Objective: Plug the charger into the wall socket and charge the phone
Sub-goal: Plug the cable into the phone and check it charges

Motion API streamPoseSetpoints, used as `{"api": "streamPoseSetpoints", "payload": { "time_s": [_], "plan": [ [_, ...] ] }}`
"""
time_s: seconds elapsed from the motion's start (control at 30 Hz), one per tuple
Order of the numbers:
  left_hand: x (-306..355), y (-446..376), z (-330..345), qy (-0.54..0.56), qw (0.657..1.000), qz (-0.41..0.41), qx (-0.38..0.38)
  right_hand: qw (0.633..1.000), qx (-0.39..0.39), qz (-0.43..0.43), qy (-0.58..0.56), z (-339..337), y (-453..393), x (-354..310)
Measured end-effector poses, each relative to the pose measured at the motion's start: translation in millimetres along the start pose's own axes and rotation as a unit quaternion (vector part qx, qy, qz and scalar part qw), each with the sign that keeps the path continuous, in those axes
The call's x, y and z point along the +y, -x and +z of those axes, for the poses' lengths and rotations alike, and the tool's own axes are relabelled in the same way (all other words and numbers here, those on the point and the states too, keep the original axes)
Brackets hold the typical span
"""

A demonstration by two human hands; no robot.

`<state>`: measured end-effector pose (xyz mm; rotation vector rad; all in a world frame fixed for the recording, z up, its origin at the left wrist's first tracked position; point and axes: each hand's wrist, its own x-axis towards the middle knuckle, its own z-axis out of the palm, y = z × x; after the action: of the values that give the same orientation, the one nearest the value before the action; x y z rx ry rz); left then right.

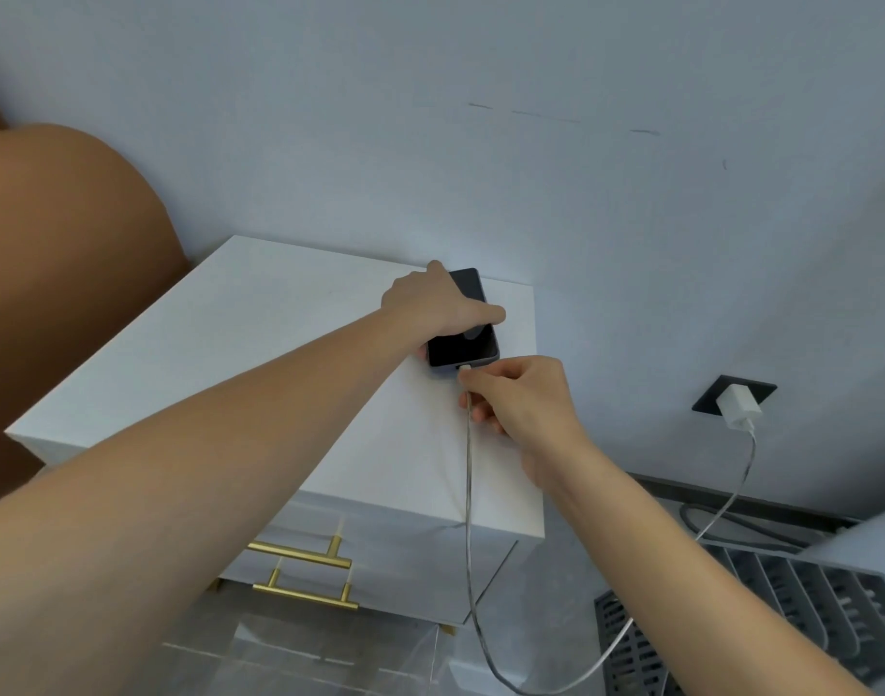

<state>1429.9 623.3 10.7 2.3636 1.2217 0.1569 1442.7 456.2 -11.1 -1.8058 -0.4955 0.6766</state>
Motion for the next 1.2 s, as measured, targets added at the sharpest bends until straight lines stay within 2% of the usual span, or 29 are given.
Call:
{"api": "streamPoseSetpoints", "payload": {
  "time_s": [0.2,0.4,0.87,1.03,1.2],
  "plan": [
    [3.4,-2.6,2.9,-0.007,1.0,0.005,0.001,1.0,-0.001,-0.004,-0.004,-1.4,-0.1,1.6],
    [-1.8,0.8,13.0,-0.051,0.998,0.02,0.008,0.998,-0.016,-0.038,0.05,-1.3,2.5,2.8],
    [-6.1,9.2,18.0,-0.093,0.993,0.047,0.05,0.995,0.007,-0.076,0.064,-6.6,9.9,6.2],
    [-22.0,14.0,8.9,-0.106,0.987,0.071,0.101,0.995,0.006,-0.085,0.053,-13.7,9.3,9.6],
    [-75.4,37.7,-7.9,-0.089,0.971,0.121,0.186,0.985,0.035,-0.129,0.107,-16.8,6.9,15.2]
  ]
}}
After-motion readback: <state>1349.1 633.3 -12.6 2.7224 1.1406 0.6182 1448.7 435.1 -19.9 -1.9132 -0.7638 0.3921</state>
